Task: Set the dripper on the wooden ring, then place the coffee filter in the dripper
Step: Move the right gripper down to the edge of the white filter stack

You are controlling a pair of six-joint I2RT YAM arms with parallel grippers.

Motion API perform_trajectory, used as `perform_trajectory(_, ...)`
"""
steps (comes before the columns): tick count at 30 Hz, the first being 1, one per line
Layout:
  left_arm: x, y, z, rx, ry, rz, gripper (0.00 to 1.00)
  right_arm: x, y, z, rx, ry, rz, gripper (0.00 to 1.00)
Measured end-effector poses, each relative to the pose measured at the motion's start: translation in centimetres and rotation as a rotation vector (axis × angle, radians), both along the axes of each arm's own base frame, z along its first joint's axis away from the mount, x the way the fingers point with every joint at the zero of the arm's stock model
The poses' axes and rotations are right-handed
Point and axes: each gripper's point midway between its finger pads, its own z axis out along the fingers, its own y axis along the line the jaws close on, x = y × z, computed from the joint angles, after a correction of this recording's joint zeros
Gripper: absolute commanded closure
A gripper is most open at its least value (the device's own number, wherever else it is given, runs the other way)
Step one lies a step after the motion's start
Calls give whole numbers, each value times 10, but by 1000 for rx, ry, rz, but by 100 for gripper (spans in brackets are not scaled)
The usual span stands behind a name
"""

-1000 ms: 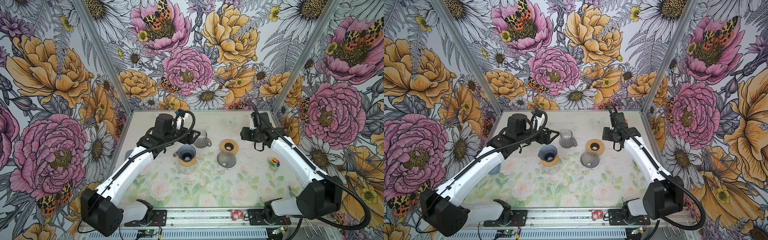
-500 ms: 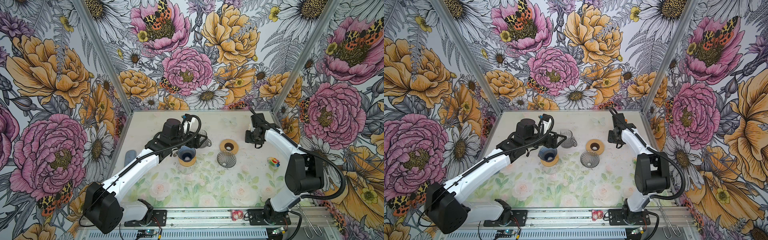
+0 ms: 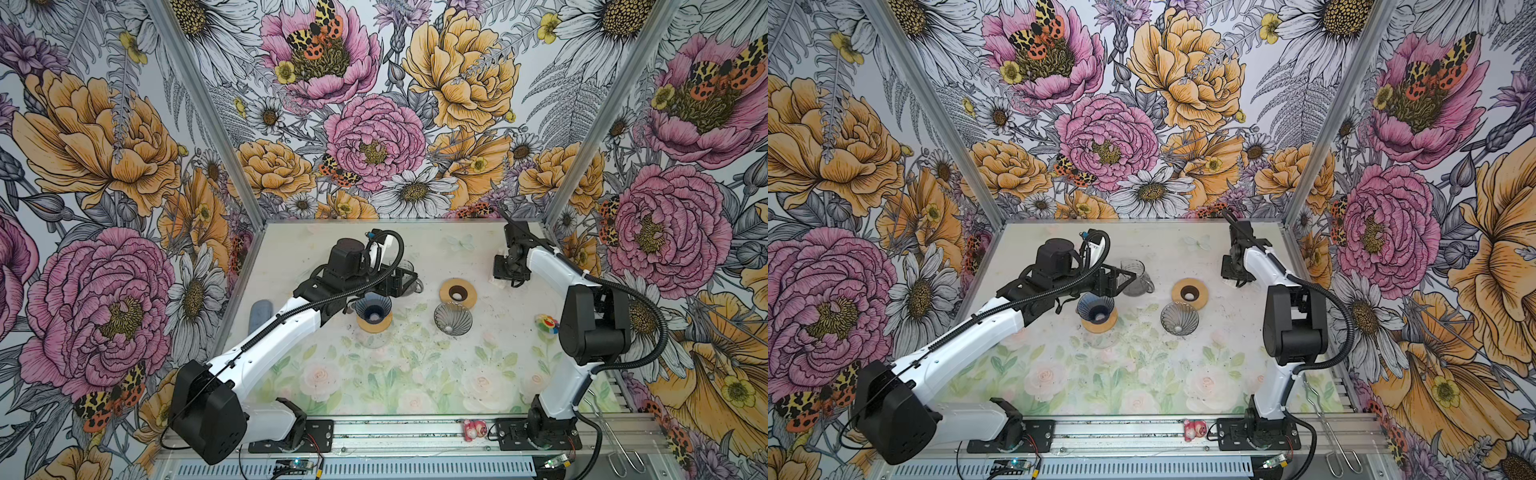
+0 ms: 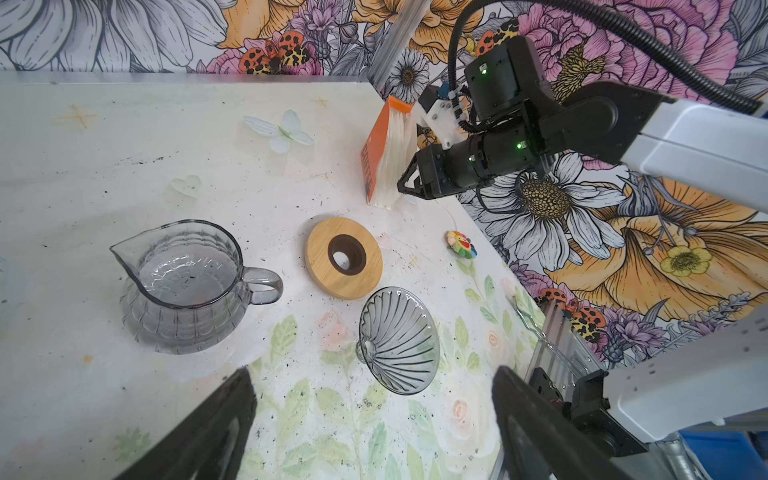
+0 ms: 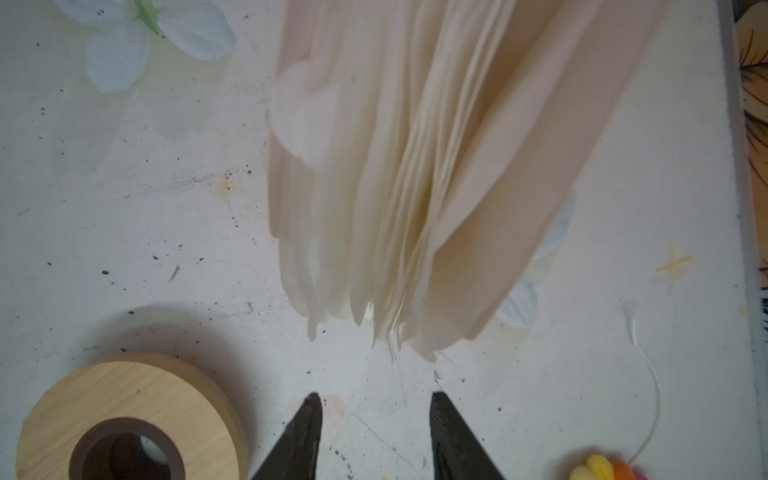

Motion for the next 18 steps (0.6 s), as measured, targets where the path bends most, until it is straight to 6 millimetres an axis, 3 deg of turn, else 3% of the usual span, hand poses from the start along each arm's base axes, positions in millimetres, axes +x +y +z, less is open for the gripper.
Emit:
perform_trajectory(9, 4, -2, -10, 13, 20, 0, 10, -1, -18, -11, -69, 33, -6, 55)
perform_trajectory(18, 11, -8, -12, 21, 33, -3, 10, 0, -41, -6, -166, 33, -25, 55)
